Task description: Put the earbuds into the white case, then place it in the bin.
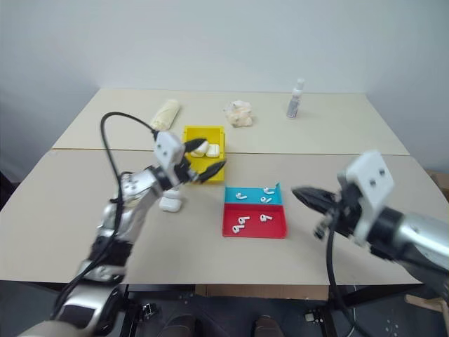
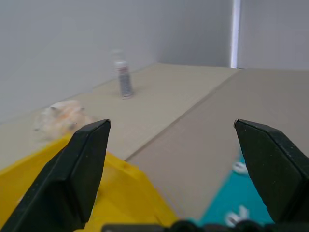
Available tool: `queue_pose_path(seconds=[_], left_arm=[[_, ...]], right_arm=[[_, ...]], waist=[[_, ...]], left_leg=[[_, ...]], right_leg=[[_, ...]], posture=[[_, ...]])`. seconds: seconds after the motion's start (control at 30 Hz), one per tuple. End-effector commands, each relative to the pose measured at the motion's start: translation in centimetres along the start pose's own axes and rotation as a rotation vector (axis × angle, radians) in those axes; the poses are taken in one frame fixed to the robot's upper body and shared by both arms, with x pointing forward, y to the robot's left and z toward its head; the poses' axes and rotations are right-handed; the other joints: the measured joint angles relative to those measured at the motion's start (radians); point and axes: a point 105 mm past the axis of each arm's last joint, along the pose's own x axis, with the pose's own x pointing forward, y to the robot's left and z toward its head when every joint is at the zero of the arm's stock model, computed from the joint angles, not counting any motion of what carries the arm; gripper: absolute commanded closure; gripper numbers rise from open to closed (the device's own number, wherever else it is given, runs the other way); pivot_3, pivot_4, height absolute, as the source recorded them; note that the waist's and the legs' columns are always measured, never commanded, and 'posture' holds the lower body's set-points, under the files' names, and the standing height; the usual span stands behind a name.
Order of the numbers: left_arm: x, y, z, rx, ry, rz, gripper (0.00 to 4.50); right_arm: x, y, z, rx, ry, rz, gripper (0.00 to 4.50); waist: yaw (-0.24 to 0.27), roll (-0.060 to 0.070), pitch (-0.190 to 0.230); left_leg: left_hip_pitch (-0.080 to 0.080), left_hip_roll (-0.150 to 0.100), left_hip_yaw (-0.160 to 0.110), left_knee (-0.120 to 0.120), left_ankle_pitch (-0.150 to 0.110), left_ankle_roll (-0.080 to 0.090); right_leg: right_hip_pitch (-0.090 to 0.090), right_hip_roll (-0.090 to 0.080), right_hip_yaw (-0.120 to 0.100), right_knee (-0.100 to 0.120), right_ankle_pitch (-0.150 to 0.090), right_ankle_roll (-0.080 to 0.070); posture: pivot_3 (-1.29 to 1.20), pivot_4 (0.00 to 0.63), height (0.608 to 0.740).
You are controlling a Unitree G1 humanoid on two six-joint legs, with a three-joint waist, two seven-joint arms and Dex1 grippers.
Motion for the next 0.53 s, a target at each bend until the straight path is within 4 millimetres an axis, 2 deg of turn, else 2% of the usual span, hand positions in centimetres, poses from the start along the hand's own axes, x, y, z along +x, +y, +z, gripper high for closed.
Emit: queue_pose_path(seconds=[0.03,0.17,0.27,0.37,0.53], left_arm=[[-3.3,-0.6,0.6,-0.018,0.044,-0.110,0.05],[-7.8,-0.6,-0.6,-0.027,0.177,-0.170,0.05],[-10.2,-0.1,-0.8,-0.050,0.251,-0.166,0.05],[-11.4,0.2,-0.7,-0.021,0.280,-0.144,0.05],[-12.2,0.0,-0.1,0.022,0.287,-0.121,0.05]], right_arm=[[-2.9,-1.1,-0.5,-0.287,0.055,0.014,4.50],[-5.7,-1.7,-2.8,-0.406,0.176,0.082,4.50],[-6.8,-2.4,-3.6,-0.436,0.205,0.104,4.50],[-7.1,-3.1,-3.8,-0.429,0.199,0.103,4.50],[-6.7,-3.7,-4.3,-0.432,0.201,0.133,4.50]], waist=[[0.000,0.000,0.000],[-0.001,0.000,0.000],[-0.002,0.000,0.000],[-0.003,0.000,0.000],[-0.003,0.000,0.000]], left_leg=[[0.002,0.000,0.000,0.000,0.000,0.000],[0.006,0.001,0.001,0.000,0.000,0.000],[0.009,0.001,0.002,-0.001,0.000,0.000],[0.010,0.001,0.002,-0.002,0.000,0.000],[0.012,0.001,0.002,-0.003,0.000,0.000]], right_leg=[[0.001,0.000,0.000,0.000,0.000,0.000],[0.005,0.000,0.001,0.000,0.000,0.001],[0.007,0.000,0.001,-0.001,-0.001,0.000],[0.008,0.000,0.001,-0.001,-0.001,-0.001],[0.010,0.000,0.001,-0.002,-0.001,-0.001]], posture=[[0.00,0.150,0.740],[0.00,0.150,0.740],[0.00,0.150,0.740],[0.00,0.150,0.740],[0.00,0.150,0.740]])
